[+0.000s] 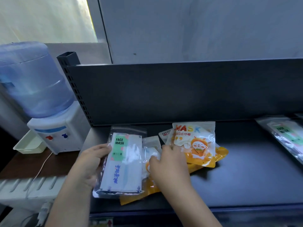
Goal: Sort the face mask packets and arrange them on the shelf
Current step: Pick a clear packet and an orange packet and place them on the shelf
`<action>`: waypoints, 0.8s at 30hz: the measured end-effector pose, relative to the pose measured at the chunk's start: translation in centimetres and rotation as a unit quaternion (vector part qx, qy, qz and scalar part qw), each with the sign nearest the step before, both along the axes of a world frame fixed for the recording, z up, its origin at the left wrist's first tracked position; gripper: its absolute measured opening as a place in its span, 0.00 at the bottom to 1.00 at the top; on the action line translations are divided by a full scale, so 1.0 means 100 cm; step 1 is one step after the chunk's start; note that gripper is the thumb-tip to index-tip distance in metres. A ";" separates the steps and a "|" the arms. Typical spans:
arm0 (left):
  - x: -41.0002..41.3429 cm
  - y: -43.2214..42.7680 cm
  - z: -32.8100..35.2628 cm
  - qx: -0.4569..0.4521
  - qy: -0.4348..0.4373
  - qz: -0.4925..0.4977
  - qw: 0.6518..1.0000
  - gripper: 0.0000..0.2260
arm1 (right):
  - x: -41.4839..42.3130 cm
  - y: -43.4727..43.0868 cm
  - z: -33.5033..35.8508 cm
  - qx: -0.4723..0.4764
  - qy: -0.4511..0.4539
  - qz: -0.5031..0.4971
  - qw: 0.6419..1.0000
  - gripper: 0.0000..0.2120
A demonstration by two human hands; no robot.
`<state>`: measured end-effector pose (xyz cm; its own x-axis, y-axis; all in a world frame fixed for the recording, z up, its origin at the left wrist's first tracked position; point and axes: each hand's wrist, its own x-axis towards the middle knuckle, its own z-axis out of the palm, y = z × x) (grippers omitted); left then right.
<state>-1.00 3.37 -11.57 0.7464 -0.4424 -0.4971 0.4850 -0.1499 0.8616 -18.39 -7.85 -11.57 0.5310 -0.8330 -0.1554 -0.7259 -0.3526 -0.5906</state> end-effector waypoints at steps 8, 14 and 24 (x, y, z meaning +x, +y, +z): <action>-0.007 -0.002 -0.009 0.020 -0.025 0.003 0.999 0.05 | 0.004 0.004 0.008 0.218 -0.202 -0.082 0.951 0.28; -0.009 0.004 -0.012 -0.028 -0.005 0.033 0.999 0.09 | -0.004 0.001 0.013 0.267 -0.274 -0.073 0.921 0.17; -0.038 -0.023 0.024 -0.212 0.004 -0.031 0.977 0.11 | -0.072 -0.044 0.049 0.284 -0.423 -0.146 0.848 0.16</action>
<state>-4.78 1.07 -9.15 0.7091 -0.6537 -0.2642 0.4928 0.1915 0.8488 -25.57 -12.22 -6.64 0.4365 -0.8665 -0.2420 0.0351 0.2852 -0.9578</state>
